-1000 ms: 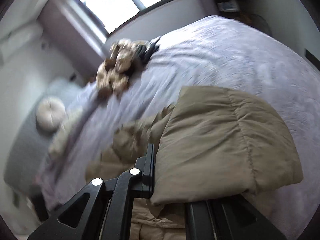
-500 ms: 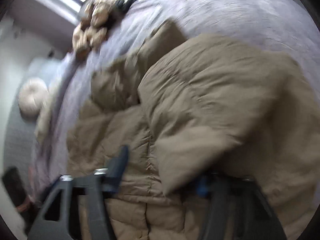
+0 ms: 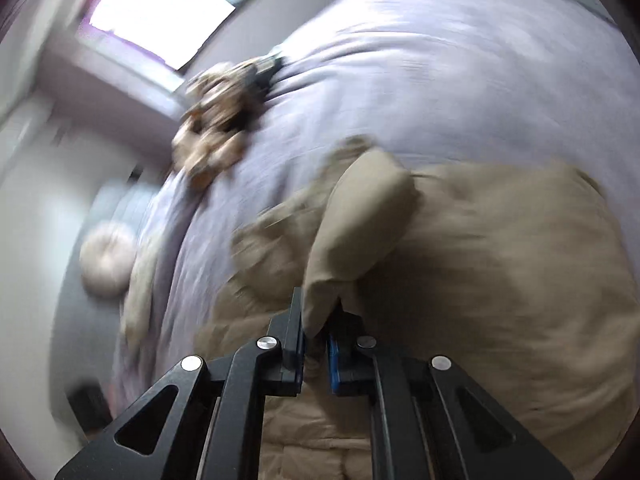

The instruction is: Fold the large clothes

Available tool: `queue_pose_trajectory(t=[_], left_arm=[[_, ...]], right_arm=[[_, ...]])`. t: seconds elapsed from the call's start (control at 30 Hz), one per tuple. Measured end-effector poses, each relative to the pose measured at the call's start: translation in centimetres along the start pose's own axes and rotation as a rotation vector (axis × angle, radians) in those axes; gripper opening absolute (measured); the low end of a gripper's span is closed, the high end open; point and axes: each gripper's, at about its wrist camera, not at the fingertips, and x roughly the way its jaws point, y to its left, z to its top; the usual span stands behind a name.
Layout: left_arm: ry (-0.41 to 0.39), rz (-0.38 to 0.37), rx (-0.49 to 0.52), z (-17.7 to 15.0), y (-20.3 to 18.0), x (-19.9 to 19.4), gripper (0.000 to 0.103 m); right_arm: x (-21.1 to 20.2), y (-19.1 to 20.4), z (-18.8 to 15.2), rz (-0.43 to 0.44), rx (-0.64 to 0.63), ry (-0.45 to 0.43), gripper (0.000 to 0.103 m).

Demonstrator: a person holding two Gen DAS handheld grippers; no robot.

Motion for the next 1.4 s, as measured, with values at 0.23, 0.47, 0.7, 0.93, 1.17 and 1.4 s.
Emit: queue_pose_trajectory(t=[0.23, 0.47, 0.7, 0.93, 1.17, 1.4], left_arm=[[0.0, -0.14, -0.091, 1.3, 2.4, -0.9, 0.103], [0.075, -0.236, -0.13, 0.4, 2.2, 1.0, 0.103], [0.182, -0.281, -0.107, -0.8, 0.4, 4.8, 0.103], [0.228, -0.3, -0.068, -0.7, -2.3, 8.2, 0.028], [0.161, -0.242, 0.016, -2.3, -2.7, 5.3, 0.011], [0.216, -0.136, -0.003, -3.4, -0.5, 5.8, 0.013]], right_arm=[[5.7, 7.8, -5.1, -0.024, -0.315, 0.22, 0.017], [6.5, 7.9, -8.5, -0.105, -0.358, 0.344, 0.059], [-1.1, -1.8, -8.4, -0.122, -0.018, 0.32, 0.059], [-6.7, -11.4, -7.9, -0.153, 0.334, 0.175, 0.059], [-7.6, -15.4, -5.9, -0.14, 0.47, 0.037, 0.011], [-4.7, -16.6, -6.3, -0.201, 0.391, 0.103, 0.01]])
